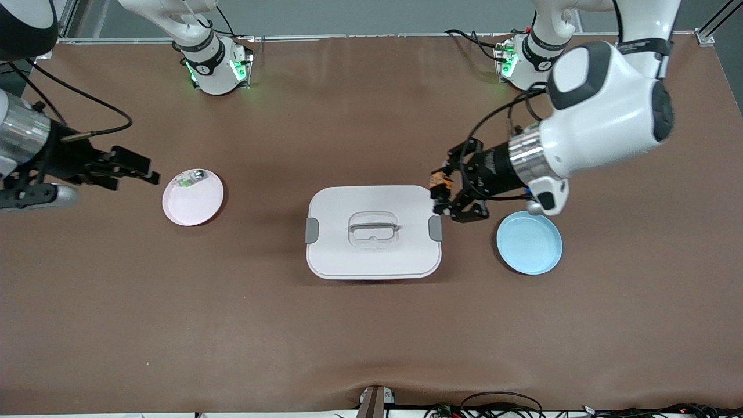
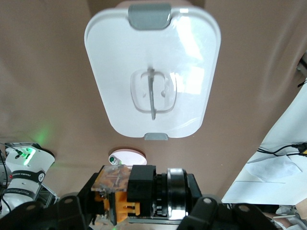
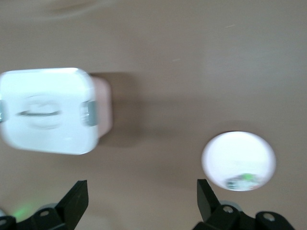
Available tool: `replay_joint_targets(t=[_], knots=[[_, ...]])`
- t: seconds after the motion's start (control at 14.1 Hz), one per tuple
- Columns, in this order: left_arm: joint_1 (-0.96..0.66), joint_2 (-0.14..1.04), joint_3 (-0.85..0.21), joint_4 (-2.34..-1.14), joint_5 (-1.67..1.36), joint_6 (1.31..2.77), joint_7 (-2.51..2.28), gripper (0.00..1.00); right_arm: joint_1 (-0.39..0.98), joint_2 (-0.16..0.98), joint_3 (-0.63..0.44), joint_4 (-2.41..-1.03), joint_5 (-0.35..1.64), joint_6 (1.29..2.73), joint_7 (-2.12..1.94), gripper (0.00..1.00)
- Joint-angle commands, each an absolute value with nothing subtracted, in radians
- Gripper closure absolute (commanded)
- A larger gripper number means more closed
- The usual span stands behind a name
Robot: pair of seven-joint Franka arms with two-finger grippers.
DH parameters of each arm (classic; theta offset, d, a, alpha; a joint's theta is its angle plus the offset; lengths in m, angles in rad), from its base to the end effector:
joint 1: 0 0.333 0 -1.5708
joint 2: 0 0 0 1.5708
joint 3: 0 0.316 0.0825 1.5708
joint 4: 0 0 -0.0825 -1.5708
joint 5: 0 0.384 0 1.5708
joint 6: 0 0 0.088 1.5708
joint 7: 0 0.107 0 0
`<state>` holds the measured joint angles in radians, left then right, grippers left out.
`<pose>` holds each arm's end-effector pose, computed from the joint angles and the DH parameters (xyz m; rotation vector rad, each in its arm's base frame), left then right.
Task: Transfer orange switch to right arm and place
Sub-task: 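Bring the switch above the box while the right gripper reaches toward it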
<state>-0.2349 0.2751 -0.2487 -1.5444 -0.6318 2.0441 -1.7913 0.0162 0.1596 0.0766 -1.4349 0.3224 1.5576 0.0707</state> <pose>0.5857 -0.3226 0.5329 1.8402 1.8128 -0.6780 0.5961 0.0860 0.6013 -2.8095 -0.0277 0.0896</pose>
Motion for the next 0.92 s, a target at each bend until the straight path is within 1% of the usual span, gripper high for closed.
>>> replay_joint_targets(t=[0.0, 0.21, 0.42, 0.78, 0.85], knots=[[-0.291, 0.281, -0.249, -1.542, -0.606, 2.101, -1.873, 0.92, 0.038, 0.172, 0.072, -1.442, 0.478, 1.563, 0.066, 0.00], [-0.360, 0.296, -0.249, -1.542, -0.572, 2.178, -1.939, 0.92, 0.058, 0.187, 0.072, -1.460, 0.590, 1.589, 0.069, 0.00], [-0.422, 0.321, -0.247, -1.542, -0.543, 2.256, -1.985, 0.92, 0.107, 0.180, 0.072, -1.535, 0.627, 1.680, 0.106, 0.00], [-0.498, 0.359, -0.247, -1.543, -0.479, 2.361, -2.054, 0.91, 0.231, 0.158, 0.074, -1.601, 0.640, 1.802, 0.248, 0.00], [-0.511, 0.362, -0.245, -1.543, -0.477, 2.374, -2.060, 0.91, 0.245, 0.158, 0.074, -1.626, 0.676, 1.833, 0.247, 0.00]])
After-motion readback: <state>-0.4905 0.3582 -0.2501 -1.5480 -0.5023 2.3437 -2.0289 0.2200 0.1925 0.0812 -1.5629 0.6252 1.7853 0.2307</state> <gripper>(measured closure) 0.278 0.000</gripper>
